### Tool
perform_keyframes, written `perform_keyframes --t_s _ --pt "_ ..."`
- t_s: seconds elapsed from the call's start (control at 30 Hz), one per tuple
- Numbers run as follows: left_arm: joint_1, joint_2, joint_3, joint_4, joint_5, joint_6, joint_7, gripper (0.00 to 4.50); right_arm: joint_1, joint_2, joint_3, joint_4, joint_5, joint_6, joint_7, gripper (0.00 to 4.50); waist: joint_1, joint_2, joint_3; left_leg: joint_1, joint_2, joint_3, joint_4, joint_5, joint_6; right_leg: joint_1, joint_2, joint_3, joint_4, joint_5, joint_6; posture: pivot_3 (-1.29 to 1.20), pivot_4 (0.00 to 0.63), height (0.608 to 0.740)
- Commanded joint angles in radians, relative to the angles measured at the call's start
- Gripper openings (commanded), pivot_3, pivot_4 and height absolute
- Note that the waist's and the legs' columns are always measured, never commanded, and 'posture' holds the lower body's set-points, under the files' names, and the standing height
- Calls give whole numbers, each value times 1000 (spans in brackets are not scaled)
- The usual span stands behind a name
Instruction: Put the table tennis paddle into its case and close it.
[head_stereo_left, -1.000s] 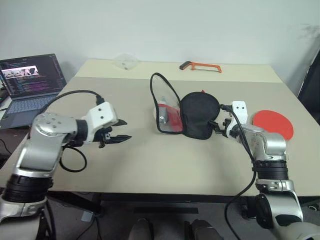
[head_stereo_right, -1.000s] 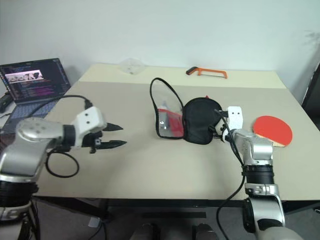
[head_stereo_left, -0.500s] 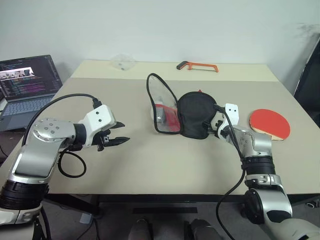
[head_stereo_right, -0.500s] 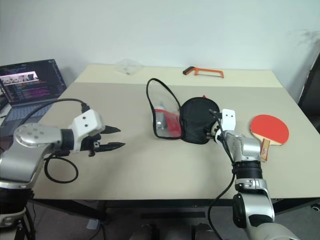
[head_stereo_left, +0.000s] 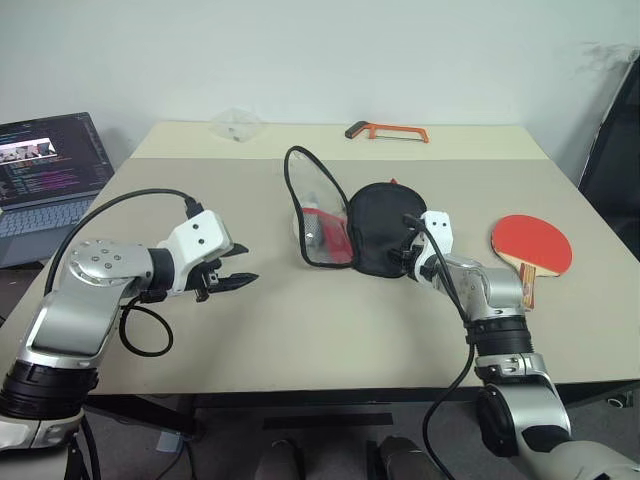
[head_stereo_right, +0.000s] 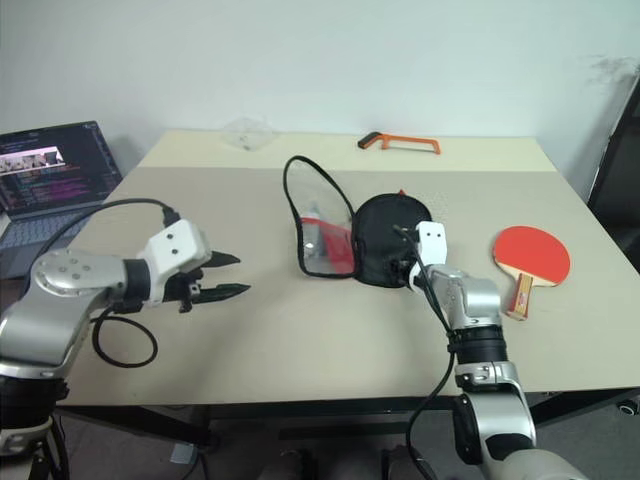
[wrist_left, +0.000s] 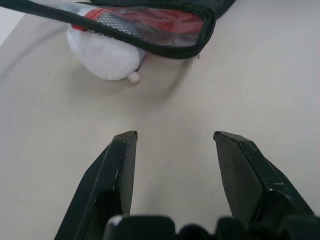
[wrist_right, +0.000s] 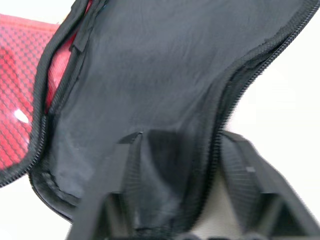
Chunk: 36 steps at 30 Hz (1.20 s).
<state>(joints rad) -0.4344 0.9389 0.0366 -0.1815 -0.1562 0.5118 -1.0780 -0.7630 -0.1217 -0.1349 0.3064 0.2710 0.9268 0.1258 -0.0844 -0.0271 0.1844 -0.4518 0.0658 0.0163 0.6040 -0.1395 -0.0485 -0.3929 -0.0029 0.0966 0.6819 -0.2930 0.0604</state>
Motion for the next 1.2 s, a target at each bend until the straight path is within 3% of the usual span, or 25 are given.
perform_keyframes --t_s 0.03,0.13,0.57,0.83,1.2 --pt "-25 11 7 -1 -2 -25 14 2674 -15 -2 -3 12 -10 -30 -5 1034 0 0 0 0 0 0 0 0 0 0 0 0 0 0 0 0 150 740" --pt "-33 9 2 10 2 -33 21 2674 -35 -12 -10 53 -26 -64 -12 25 0 0 0 0 0 0 0 0 0 0 0 0 0 0 0 0 150 740" --pt "-41 -4 -27 13 4 -43 48 2674 -252 -137 -53 494 -86 -346 -28 25 1 0 0 0 -1 1 -4 0 0 -2 -1 0 -1 0 -1 0 150 740" --pt "-20 3 -24 -8 1 -35 55 2674 -268 -162 -98 587 -93 -374 -97 25 4 0 0 0 -1 1 -9 0 0 -3 -1 0 -1 0 -2 0 150 740" --pt "-19 3 -30 -4 4 -40 53 2674 -246 -187 -97 556 -105 -328 -179 25 13 0 0 0 -2 1 -8 0 0 -3 -1 0 -1 0 -2 0 150 740"
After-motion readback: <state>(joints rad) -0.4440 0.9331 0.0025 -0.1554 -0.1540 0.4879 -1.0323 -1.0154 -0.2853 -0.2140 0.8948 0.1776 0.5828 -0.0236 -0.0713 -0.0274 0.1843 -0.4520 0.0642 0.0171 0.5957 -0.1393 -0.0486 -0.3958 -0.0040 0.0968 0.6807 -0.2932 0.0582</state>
